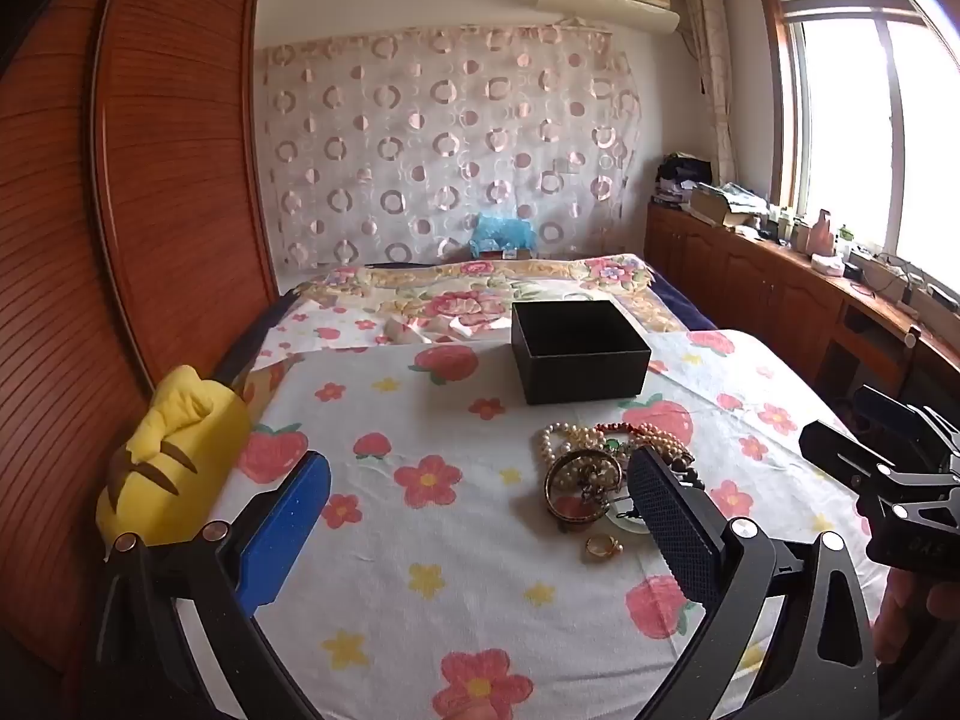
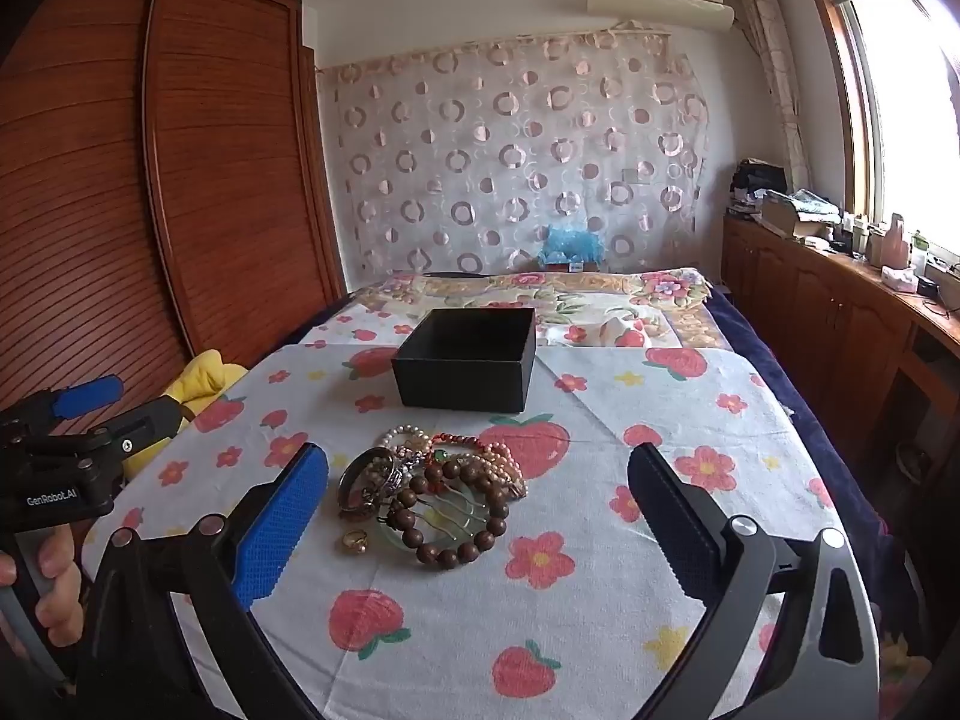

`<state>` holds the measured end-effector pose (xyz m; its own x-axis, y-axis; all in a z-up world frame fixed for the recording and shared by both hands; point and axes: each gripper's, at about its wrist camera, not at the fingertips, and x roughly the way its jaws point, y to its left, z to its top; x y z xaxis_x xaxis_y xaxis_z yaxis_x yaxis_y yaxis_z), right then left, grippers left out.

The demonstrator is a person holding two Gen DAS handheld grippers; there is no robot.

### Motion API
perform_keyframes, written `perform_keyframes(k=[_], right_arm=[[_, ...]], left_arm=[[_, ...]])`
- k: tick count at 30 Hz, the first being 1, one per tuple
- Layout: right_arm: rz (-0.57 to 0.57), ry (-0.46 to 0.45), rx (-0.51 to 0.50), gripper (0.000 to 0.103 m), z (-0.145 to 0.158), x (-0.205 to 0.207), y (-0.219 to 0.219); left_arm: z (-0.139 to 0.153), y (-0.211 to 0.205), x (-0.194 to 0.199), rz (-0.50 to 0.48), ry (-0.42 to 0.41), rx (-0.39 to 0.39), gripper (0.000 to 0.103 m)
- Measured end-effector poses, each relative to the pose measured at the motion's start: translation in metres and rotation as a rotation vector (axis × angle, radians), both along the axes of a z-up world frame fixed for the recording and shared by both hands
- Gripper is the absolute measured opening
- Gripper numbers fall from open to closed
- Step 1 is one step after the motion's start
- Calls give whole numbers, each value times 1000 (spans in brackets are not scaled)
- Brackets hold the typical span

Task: Organize jewelry

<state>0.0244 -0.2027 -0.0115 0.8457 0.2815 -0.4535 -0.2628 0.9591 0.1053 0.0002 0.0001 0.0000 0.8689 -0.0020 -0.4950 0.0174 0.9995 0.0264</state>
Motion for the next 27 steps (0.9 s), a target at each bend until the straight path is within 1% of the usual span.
perform_keyframes(k=[27], right_arm=[[2, 0, 3, 101, 1, -1, 0]], left_arm=[[0, 0, 0, 2, -8, 5, 96]])
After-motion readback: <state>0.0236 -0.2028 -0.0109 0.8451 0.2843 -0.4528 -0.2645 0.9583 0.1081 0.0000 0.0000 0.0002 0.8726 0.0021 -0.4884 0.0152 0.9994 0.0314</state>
